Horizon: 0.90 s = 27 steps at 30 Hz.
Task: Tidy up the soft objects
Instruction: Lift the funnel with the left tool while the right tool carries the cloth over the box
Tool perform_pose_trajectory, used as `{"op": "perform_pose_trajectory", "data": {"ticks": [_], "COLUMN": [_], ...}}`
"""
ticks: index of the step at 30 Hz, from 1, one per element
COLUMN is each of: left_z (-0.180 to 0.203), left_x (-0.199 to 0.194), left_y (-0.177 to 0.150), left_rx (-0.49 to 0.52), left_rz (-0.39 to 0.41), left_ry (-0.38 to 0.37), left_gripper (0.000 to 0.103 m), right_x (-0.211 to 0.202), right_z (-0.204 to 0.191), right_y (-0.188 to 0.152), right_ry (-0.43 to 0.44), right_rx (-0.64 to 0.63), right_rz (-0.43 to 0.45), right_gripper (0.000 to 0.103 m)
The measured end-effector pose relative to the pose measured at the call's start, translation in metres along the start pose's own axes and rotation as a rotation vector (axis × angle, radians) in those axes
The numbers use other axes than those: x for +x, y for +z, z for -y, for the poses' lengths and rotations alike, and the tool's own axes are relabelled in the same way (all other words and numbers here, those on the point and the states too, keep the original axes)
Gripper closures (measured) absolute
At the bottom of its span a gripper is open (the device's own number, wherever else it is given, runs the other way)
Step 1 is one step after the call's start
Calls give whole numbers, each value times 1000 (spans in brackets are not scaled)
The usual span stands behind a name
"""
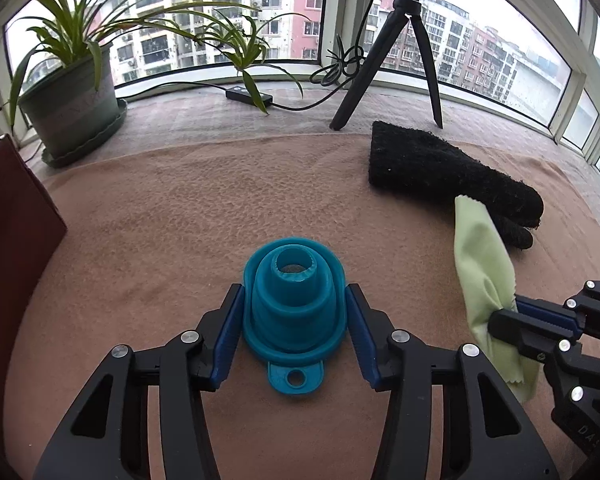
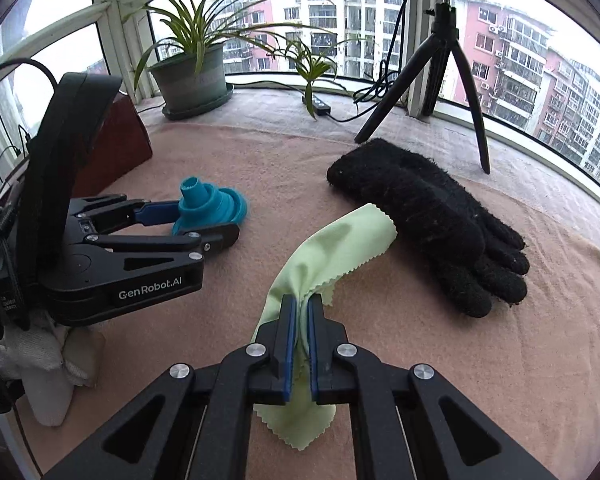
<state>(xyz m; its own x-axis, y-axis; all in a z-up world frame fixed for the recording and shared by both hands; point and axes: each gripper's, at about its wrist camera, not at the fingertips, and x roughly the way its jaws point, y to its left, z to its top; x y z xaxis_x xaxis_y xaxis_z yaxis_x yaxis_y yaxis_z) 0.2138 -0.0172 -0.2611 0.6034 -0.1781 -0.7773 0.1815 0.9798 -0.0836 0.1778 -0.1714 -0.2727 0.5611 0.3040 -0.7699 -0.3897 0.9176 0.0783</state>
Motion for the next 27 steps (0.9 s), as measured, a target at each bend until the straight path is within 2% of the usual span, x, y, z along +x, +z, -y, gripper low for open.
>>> {"op": "perform_pose_trajectory", "data": {"ticks": [5, 10, 18, 27], "left_z": [-7, -20, -57, -131], "left_x": [-14, -44, -112, -174], "left_y": [0, 5, 12, 1], "left_rx": [-12, -37, -67, -141], "left_rz": [20, 61, 136, 171], "left_ry": [12, 20, 69, 177], "left_gripper": [55, 55, 55, 55], "right_x": [-18, -38, -63, -69], "right_z": [0, -14, -62, -138], "right_y": [10, 24, 59, 99], "right_ry": [-2, 13, 69, 162], "right_rx": [8, -17, -89, -173], "right_rz": [55, 102, 175, 224], "right_gripper": [98, 98, 98, 98]}}
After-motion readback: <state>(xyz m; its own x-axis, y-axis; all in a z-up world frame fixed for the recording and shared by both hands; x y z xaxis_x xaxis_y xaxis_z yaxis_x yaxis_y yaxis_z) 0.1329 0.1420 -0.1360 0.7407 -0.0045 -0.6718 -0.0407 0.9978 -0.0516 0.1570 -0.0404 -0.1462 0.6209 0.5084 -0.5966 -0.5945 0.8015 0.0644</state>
